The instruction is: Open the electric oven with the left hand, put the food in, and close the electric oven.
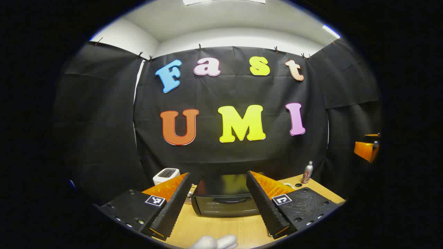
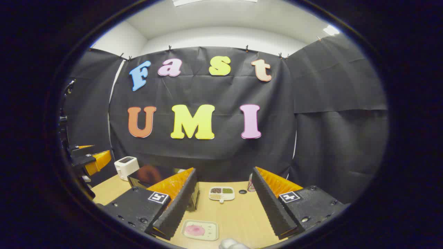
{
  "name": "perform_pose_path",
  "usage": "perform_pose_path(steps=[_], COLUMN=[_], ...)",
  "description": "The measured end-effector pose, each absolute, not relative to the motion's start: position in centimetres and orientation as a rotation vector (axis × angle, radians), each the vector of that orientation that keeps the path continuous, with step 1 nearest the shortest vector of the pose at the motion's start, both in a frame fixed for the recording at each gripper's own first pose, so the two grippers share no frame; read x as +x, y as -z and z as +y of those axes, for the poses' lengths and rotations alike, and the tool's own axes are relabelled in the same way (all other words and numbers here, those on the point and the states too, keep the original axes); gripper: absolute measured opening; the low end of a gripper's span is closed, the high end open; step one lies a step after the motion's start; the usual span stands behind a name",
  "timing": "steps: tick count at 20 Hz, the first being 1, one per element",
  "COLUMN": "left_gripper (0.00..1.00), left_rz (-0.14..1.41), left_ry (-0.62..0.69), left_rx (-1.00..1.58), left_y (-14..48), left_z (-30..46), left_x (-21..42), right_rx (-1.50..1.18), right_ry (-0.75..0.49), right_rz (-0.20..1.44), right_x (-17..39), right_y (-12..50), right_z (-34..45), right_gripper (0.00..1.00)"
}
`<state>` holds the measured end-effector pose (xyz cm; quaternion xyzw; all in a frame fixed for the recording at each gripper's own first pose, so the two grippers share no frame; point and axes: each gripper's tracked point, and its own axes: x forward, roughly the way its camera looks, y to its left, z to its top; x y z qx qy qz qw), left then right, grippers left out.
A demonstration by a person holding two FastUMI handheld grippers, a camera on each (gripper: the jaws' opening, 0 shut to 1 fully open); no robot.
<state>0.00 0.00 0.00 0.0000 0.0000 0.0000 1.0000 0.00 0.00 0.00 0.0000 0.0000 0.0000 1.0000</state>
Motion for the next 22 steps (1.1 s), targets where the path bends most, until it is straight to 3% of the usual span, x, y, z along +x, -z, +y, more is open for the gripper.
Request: perform_pose_path(steps=[1, 13, 22], left_gripper=[0.96, 0.96, 0.96], left_rz=[0.004, 0.011, 0.031], left_ry=[0.003, -0.005, 0.042], left_rx=[0.001, 0.029, -0.021], left_y=[0.1, 1.3, 6.2], left_z=[-0.2, -0.3, -2.4], left_x=[0.1, 1.0, 6.1], right_rx=[-0.005, 0.017, -0.019], right_ry=[-0.003, -0.001, 0.052], right_rz=[0.0, 0.021, 0.032], right_x=[0.0, 0.0, -2.7], right_y=[0.0, 0.1, -0.4], right_z=[0.0, 0.0, -1.9], right_gripper=[0.96, 0.96, 0.96])
